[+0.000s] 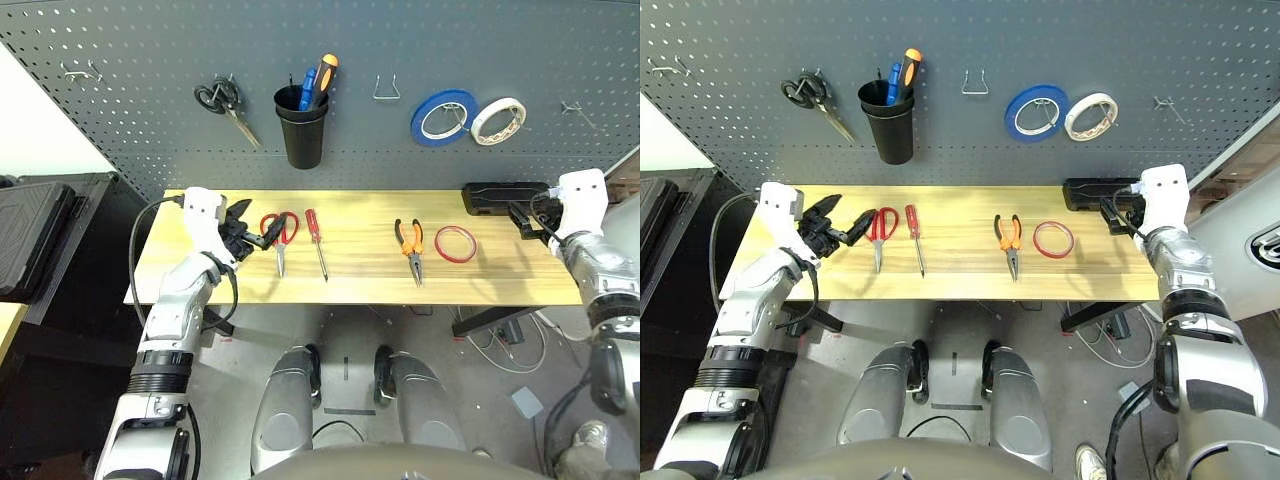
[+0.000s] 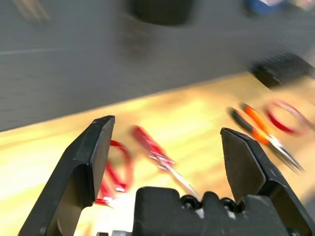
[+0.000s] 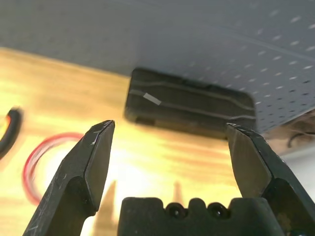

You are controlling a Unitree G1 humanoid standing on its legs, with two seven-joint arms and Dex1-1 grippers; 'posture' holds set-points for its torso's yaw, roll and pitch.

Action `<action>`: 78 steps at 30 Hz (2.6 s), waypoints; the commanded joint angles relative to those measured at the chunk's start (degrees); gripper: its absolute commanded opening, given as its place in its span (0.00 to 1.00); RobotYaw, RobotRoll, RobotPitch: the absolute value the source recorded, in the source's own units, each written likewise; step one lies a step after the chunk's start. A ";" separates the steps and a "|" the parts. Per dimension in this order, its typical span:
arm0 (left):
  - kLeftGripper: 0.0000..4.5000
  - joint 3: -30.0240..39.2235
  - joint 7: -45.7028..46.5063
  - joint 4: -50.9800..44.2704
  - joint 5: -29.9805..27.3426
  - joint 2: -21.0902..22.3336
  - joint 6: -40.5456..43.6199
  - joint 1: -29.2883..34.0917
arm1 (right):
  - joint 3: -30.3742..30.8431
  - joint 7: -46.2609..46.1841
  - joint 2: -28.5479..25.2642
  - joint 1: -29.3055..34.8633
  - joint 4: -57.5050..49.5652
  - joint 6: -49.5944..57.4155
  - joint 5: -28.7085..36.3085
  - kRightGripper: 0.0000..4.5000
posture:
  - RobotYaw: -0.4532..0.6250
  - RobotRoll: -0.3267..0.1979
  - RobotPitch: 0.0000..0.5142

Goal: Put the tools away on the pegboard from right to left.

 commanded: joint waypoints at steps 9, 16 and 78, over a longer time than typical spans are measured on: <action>1.00 -8.83 -9.73 -2.73 3.25 4.07 0.74 0.12 | 8.75 14.99 -2.38 -0.04 0.08 3.13 -6.11 1.00 | 0.53 0.62 0.42; 1.00 -9.44 -12.93 -3.82 2.23 3.11 -4.42 0.67 | 12.83 19.67 -2.39 -3.50 2.97 4.31 -9.91 1.00 | 0.53 0.62 0.45; 1.00 -9.59 -9.70 -28.68 -3.07 1.08 -0.29 5.25 | 11.98 0.75 -0.20 0.69 5.57 -9.57 -14.37 0.01 | 0.63 0.62 0.51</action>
